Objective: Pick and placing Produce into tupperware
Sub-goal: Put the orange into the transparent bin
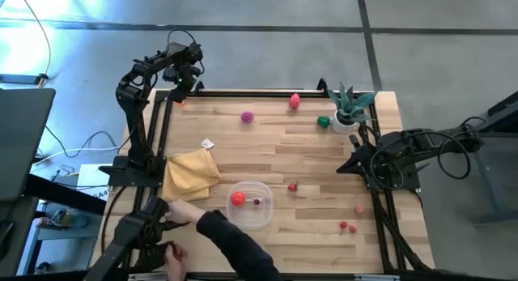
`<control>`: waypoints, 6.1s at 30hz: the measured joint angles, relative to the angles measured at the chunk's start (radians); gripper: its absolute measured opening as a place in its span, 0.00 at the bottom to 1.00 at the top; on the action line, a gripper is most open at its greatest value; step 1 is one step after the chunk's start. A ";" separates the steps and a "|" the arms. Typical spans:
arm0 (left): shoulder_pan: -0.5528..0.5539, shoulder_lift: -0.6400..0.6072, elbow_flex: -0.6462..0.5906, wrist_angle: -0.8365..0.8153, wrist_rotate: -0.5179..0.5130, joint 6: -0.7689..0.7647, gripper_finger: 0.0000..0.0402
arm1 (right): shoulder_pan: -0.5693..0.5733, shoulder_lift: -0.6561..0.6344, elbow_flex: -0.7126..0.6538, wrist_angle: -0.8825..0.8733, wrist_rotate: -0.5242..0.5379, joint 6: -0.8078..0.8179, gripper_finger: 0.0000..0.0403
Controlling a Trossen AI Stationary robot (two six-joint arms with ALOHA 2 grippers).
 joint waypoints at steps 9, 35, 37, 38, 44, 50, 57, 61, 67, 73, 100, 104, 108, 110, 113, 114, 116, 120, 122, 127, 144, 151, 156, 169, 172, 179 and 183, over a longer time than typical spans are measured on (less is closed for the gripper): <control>0.000 0.000 0.115 -0.029 0.052 0.419 0.45 | 0.000 0.000 0.000 0.000 0.000 -0.001 0.00; -0.096 0.025 0.350 -0.346 -0.323 0.801 0.45 | 0.000 0.000 0.000 0.000 0.000 -0.001 0.00; -0.099 0.051 0.339 -0.338 -0.322 0.767 0.45 | 0.000 0.000 0.000 0.000 0.000 0.000 0.00; -0.097 0.065 0.332 -0.337 -0.322 0.746 0.45 | 0.000 0.000 0.000 0.000 0.000 0.000 0.00; -0.091 0.138 0.328 -0.340 -0.306 0.629 0.45 | 0.000 0.000 0.000 0.000 0.000 -0.001 0.00; -0.092 0.165 0.329 -0.341 -0.296 0.478 0.45 | 0.000 0.000 0.000 0.000 0.000 -0.001 0.00; -0.105 0.169 0.285 -0.340 -0.248 0.284 0.45 | 0.000 0.000 0.000 0.000 0.000 0.000 0.00; -0.108 0.169 0.240 -0.340 -0.175 0.144 0.45 | 0.000 0.000 0.000 0.000 0.000 -0.001 0.00; -0.104 0.169 0.213 -0.317 -0.142 0.086 0.45 | 0.000 0.000 0.000 0.000 0.000 0.000 0.00; -0.096 0.169 0.211 -0.254 -0.152 0.161 0.45 | 0.000 0.000 0.000 0.000 0.000 -0.002 0.00; -0.100 0.168 0.344 -0.163 -0.189 0.486 0.45 | 0.000 0.000 0.000 0.000 0.000 -0.002 0.00; -0.102 0.168 0.344 -0.171 -0.243 0.494 0.45 | 0.000 0.000 0.000 0.000 0.000 0.000 0.00; -0.117 0.168 0.348 -0.179 -0.287 0.468 0.45 | 0.000 0.000 0.000 0.000 0.000 0.000 0.00; -0.126 0.167 0.357 -0.185 -0.303 0.466 0.45 | 0.000 0.000 0.000 0.000 0.000 0.000 0.00; -0.141 0.165 0.360 -0.182 -0.339 0.465 0.45 | 0.000 0.000 0.000 0.000 0.000 -0.001 0.00; -0.145 0.165 0.363 -0.183 -0.355 0.463 0.45 | 0.000 0.000 0.000 0.000 0.000 0.000 0.00; -0.150 0.164 0.372 -0.183 -0.383 0.457 0.45 | 0.000 0.000 0.000 0.000 0.000 -0.001 0.00; -0.172 0.163 0.373 -0.189 -0.392 0.435 0.42 | 0.000 0.000 0.000 0.000 0.000 0.000 0.00; -0.188 0.160 0.373 -0.204 -0.404 0.403 0.37 | 0.000 0.000 0.000 0.000 0.000 -0.001 0.00; -0.187 0.159 0.373 -0.313 -0.405 0.303 0.14 | 0.000 0.000 0.000 0.000 0.000 -0.001 0.00; -0.102 0.159 0.363 -0.340 -0.195 0.222 0.16 | 0.000 0.000 0.000 0.000 0.000 -0.001 0.00; -0.072 0.160 0.340 -0.342 -0.135 0.110 0.13 | 0.000 0.000 0.000 0.000 0.000 -0.001 0.00; -0.063 0.161 0.297 -0.341 -0.107 0.000 0.13 | 0.000 0.000 0.000 0.000 0.000 -0.001 0.00; -0.029 0.170 0.263 -0.286 -0.078 0.011 0.13 | 0.000 0.000 0.000 0.000 0.000 -0.001 0.00; -0.028 0.170 0.238 -0.222 -0.042 0.045 0.13 | 0.000 0.000 0.000 0.000 0.000 0.000 0.00; -0.027 0.170 0.230 -0.133 0.084 0.047 0.13 | 0.000 0.000 0.000 0.000 0.000 0.000 0.00; -0.025 0.170 0.230 -0.081 0.104 0.050 0.13 | 0.000 0.000 0.000 0.000 0.000 -0.001 0.00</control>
